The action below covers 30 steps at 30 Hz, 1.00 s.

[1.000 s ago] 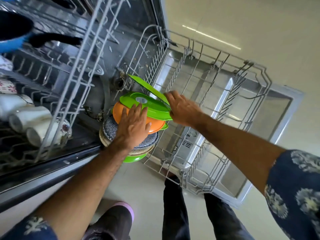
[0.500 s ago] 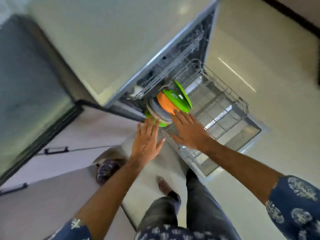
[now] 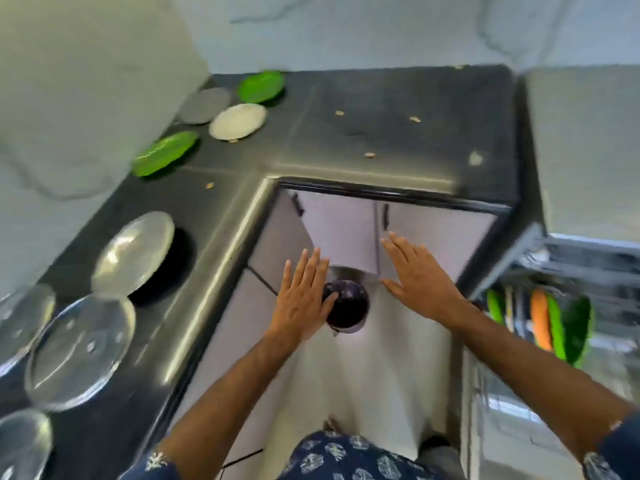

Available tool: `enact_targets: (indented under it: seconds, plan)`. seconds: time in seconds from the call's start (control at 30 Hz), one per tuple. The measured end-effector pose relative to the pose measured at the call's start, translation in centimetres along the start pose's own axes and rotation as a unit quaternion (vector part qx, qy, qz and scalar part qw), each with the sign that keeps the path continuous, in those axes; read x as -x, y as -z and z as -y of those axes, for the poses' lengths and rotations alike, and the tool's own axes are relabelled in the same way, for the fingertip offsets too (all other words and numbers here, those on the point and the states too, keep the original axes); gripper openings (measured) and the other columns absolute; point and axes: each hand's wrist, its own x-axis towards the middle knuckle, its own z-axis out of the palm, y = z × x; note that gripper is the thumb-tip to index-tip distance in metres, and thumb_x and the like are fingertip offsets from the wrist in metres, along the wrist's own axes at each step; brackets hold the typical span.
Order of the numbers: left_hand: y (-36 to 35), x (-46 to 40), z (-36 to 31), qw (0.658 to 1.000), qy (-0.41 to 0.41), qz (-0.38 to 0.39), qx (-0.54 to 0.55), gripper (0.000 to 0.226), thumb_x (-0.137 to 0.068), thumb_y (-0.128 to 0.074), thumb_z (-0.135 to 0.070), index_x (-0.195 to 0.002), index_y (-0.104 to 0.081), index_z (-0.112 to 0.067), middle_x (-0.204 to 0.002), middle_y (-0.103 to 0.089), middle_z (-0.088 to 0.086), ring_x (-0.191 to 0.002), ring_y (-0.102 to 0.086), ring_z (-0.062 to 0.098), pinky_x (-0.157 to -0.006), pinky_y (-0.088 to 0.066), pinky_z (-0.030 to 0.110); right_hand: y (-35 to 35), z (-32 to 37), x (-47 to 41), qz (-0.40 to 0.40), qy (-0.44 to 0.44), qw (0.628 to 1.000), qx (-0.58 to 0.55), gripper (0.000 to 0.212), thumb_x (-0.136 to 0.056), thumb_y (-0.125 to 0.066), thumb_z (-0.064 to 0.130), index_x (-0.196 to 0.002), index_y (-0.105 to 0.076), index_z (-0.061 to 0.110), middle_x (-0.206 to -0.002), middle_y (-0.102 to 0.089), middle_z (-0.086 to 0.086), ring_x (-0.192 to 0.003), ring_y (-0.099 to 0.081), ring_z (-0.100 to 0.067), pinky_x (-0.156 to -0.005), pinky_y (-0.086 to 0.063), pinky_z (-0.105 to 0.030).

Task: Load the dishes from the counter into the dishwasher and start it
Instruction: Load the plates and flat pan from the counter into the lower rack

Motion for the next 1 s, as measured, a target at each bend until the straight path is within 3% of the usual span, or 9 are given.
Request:
enact_targets:
  seconds: [0.2,0.33,0.47,0.6,0.67,0.77,0.9,1.0]
  plan:
    - [0.7,8.8,13.7,0.987,0.160,0.024,0.005,0.078,-0.090,-0.015,-0.050,-0.159,-0.017,-0.014,-0.167,-0.002,0.007,-0.154,0.002,0.026,-0.123,-0.010,0.055,-1.4,14.9,-10.3,0.014,0.141,0.990,-0.024,0.064,-0.094,-0.050,0.040,-0.146,-0.039,0.005,-0.150,-0.040,-0.018,-0.129,-0.047,-0.039,-0.108,-0.040,-0.049]
    - [-0.4,12.8,19.3,0.974,0.221,0.037,0.021,0.070,-0.101,-0.032,-0.048,-0.160,-0.013,-0.014,-0.168,0.003,0.006,-0.155,0.004,0.024,-0.124,-0.005,0.052,-2.4,23.4,-14.4,0.070,0.198,0.976,-0.063,0.063,-0.096,-0.059,0.031,-0.151,-0.032,0.013,-0.153,-0.036,-0.010,-0.138,-0.039,-0.028,-0.114,-0.035,-0.040]
    - [-2.0,14.7,23.1,0.966,0.250,0.055,0.042,0.074,-0.099,-0.015,-0.058,-0.159,-0.014,-0.015,-0.168,-0.004,0.007,-0.155,0.001,0.024,-0.124,-0.011,0.054,-4.5,29.4,-18.6,0.145,0.178,0.964,-0.134,0.060,-0.096,-0.059,0.028,-0.149,-0.033,0.016,-0.146,-0.041,-0.008,-0.132,-0.044,-0.027,-0.109,-0.039,-0.041]
    - [-4.4,16.5,24.5,0.965,0.245,0.058,0.070,0.073,-0.100,-0.003,-0.062,-0.160,-0.002,-0.022,-0.168,0.005,0.001,-0.153,0.011,0.020,-0.124,-0.007,0.053,-6.5,33.9,-22.9,0.221,0.047,0.935,-0.273,0.061,-0.096,-0.060,0.026,-0.148,-0.030,0.019,-0.129,-0.052,-0.005,-0.119,-0.054,-0.021,-0.097,-0.043,-0.033]
    - [-4.8,16.7,24.6,0.965,0.246,0.046,0.074,0.070,-0.101,-0.005,-0.062,-0.160,0.002,-0.024,-0.167,0.008,-0.001,-0.153,0.014,0.019,-0.124,-0.002,0.052,-7.4,36.1,-25.1,0.233,-0.051,0.902,-0.359,0.065,-0.095,-0.062,0.029,-0.147,-0.027,0.016,-0.114,-0.060,-0.002,-0.107,-0.061,-0.020,-0.095,-0.049,-0.034]
    - [-4.9,16.6,24.8,0.964,0.248,0.043,0.083,0.069,-0.101,-0.006,-0.063,-0.159,0.007,-0.027,-0.167,0.013,-0.003,-0.152,0.018,0.017,-0.125,0.003,0.051,-9.1,38.8,-28.0,0.261,-0.176,0.809,-0.496,0.066,-0.097,-0.060,0.026,-0.145,-0.022,0.003,-0.127,-0.057,-0.021,-0.114,-0.063,-0.034,-0.099,-0.052,-0.044]
    - [-5.2,16.6,25.0,0.963,0.252,0.038,0.091,0.068,-0.102,-0.011,-0.061,-0.159,0.007,-0.029,-0.167,0.013,-0.004,-0.152,0.017,0.017,-0.125,0.004,0.050,-10.9,41.1,-30.5,0.314,-0.233,0.715,-0.579,0.049,-0.099,-0.059,0.027,-0.138,-0.045,0.001,-0.120,-0.064,-0.024,-0.106,-0.067,-0.034,-0.091,-0.057,-0.042]
    - [-5.4,16.7,25.0,0.964,0.252,0.028,0.083,0.067,-0.103,-0.015,-0.058,-0.160,0.004,-0.028,-0.167,0.011,-0.004,-0.153,0.016,0.016,-0.125,0.004,0.049,-12.0,42.2,-31.4,0.295,-0.258,0.662,-0.639,0.037,-0.097,-0.058,0.007,-0.133,-0.049,0.005,-0.118,-0.065,-0.020,-0.102,-0.067,-0.032,-0.075,-0.061,-0.043]
